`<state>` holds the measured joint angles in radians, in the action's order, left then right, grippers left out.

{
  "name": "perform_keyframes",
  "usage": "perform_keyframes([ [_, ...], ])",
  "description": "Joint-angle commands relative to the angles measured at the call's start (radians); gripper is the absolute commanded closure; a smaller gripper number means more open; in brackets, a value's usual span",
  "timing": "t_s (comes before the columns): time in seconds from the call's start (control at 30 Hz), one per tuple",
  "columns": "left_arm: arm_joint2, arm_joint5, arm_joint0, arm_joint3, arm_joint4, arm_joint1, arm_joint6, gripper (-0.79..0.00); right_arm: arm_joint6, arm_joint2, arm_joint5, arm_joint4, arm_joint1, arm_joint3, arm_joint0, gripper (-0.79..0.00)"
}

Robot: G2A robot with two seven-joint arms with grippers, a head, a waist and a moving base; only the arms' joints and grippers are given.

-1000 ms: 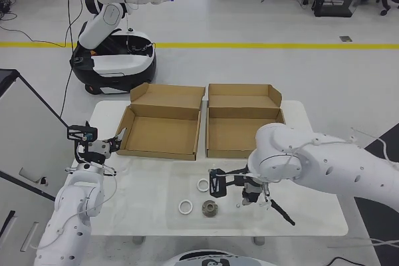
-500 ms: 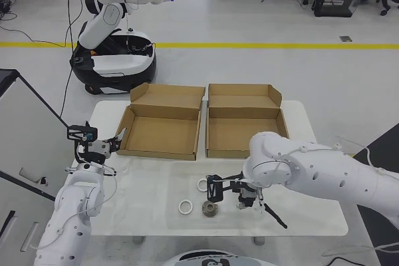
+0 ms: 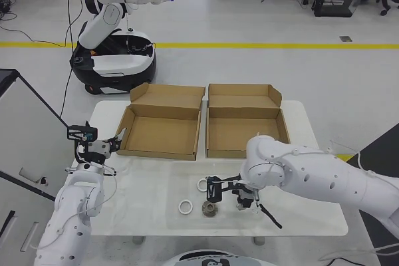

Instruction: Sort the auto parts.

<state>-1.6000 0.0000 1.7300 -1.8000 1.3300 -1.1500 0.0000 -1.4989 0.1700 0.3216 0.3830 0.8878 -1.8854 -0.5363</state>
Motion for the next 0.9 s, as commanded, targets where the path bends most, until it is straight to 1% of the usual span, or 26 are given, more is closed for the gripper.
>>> perform_keyframes([
  [0.0,0.000,0.000,0.000,0.000,0.000,0.000,0.000,-0.785,0.001,0.000,0.001,0.010,0.005,0.008,-0.008,-0.379],
  [0.43,0.000,0.000,0.000,0.000,0.000,0.000,0.000,-0.785,-0.012,0.000,-0.012,0.034,0.033,0.028,-0.040,-0.372],
  [0.6,0.000,0.000,0.000,0.000,0.000,0.000,0.000,-0.785,-0.024,0.000,-0.024,0.036,0.038,0.028,-0.046,-0.360],
  [0.87,0.000,0.000,0.000,0.000,0.000,0.000,0.000,-0.785,-0.037,0.000,-0.037,0.044,0.039,0.022,-0.055,-0.369],
])
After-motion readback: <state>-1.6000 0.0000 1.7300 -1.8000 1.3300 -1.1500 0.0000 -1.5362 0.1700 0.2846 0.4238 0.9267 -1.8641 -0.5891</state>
